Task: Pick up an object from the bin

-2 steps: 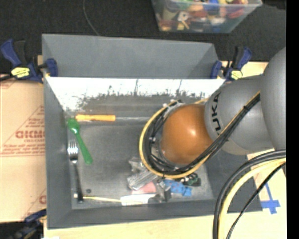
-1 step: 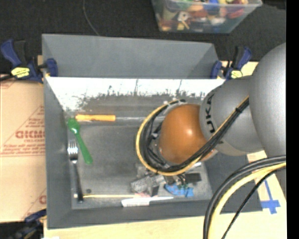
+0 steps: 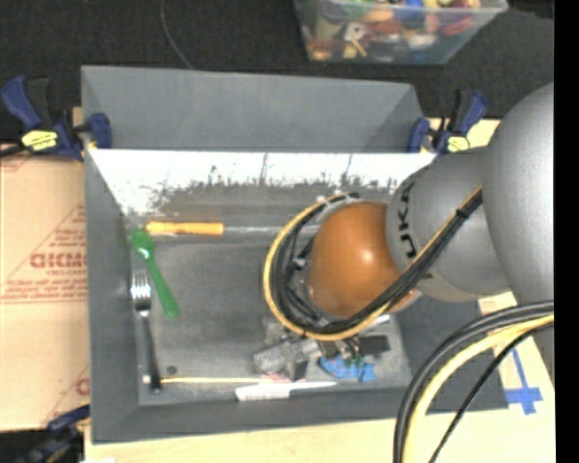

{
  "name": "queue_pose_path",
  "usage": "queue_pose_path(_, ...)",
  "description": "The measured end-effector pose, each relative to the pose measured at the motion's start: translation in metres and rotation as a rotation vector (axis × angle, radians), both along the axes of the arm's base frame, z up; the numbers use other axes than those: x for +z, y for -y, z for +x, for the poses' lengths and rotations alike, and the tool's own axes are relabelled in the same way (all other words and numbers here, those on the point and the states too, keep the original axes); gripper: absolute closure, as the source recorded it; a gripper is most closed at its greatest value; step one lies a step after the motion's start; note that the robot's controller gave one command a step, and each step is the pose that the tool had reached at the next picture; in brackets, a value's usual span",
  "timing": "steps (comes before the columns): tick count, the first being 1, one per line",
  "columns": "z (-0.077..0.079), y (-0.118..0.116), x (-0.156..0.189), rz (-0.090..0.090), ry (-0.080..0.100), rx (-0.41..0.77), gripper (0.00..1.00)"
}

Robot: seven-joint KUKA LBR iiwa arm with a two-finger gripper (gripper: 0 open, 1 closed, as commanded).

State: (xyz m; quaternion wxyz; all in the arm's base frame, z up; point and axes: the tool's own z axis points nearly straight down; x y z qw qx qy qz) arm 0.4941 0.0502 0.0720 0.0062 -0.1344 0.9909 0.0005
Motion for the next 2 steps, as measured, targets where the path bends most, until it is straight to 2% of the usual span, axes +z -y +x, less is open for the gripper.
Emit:
queue_pose_path(1, -0.004, 0.001, 0.036, -0.002, -0.012, -0.001, 1.0)
queue_pose_path(2, -0.001, 0.001, 0.079, -0.002, -0.004, -0.002, 1.0)
